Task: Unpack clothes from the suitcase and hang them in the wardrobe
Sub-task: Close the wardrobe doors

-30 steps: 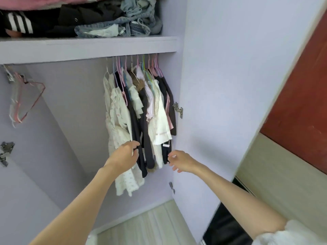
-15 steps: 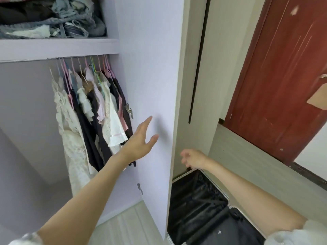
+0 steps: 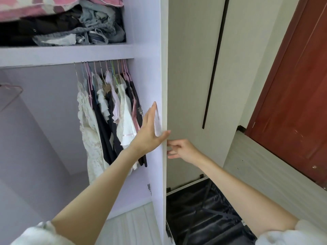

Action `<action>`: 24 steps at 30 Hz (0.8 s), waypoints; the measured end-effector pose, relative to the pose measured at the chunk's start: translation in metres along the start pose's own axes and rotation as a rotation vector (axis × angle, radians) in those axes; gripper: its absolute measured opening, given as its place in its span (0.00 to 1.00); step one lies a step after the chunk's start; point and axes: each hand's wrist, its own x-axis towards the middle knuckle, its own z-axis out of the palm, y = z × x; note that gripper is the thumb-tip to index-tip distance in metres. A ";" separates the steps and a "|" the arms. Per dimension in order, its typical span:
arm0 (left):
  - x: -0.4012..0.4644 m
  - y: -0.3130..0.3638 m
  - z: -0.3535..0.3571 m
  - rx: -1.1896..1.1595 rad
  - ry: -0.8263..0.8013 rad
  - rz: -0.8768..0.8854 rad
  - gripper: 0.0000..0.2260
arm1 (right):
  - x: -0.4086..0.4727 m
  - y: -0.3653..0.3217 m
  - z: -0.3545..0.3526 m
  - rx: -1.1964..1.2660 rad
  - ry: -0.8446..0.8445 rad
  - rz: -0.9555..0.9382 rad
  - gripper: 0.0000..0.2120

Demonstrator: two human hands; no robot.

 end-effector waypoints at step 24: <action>-0.043 -0.164 -0.205 0.586 0.566 -0.354 0.49 | 0.199 -0.115 0.167 -1.000 0.251 -0.581 0.47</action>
